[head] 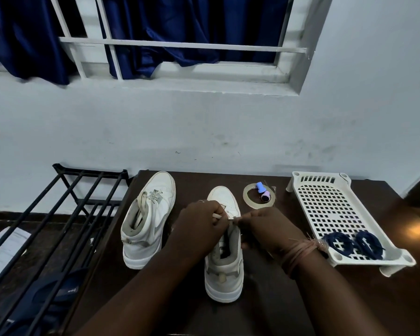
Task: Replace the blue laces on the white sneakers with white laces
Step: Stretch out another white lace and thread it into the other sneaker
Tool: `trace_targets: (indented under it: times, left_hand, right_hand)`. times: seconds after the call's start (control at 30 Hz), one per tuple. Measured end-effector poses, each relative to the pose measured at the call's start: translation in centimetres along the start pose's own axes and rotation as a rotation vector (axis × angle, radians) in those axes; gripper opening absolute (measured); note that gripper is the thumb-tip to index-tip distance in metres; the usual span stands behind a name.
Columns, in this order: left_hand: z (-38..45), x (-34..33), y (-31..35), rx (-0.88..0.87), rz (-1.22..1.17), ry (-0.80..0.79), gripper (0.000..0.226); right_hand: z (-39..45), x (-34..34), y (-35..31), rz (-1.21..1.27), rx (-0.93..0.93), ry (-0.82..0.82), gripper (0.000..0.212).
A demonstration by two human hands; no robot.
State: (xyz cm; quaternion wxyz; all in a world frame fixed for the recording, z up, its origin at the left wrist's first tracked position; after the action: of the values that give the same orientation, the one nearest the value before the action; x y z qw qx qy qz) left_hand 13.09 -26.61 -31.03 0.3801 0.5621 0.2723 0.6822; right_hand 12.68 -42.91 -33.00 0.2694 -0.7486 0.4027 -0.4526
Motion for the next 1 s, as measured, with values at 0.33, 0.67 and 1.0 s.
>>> trace_targets:
  times: [0.33, 0.67, 1.0]
  left_hand:
    - [-0.5, -0.3, 1.2, -0.038, 0.055, -0.027, 0.017]
    - [-0.7, -0.3, 1.7, -0.103, 0.213, 0.052, 0.029]
    - [-1.4, -0.5, -0.2, 0.089, 0.055, 0.171, 0.029]
  right_hand:
    - [0.1, -0.2, 0.6, 0.075, -0.086, -0.045, 0.017]
    - [0.5, -0.3, 0.6, 0.081, -0.019, -0.050, 0.019]
    - [0.5, -0.5, 0.7, 0.120, -0.012, -0.037, 0.020]
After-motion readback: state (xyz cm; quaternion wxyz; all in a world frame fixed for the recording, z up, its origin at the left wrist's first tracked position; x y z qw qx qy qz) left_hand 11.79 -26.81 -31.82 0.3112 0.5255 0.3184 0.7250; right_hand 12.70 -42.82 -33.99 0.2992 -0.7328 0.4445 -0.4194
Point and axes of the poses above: each hand's wrist, its own z-axis towards the middle knuckle, its own x-axis out of the back of the hand, y = z × x, the point moved 8 cm from there along z, towards the middle knuckle, and after that the axes turned 15 degrees about -z, right-handed, at the moved point
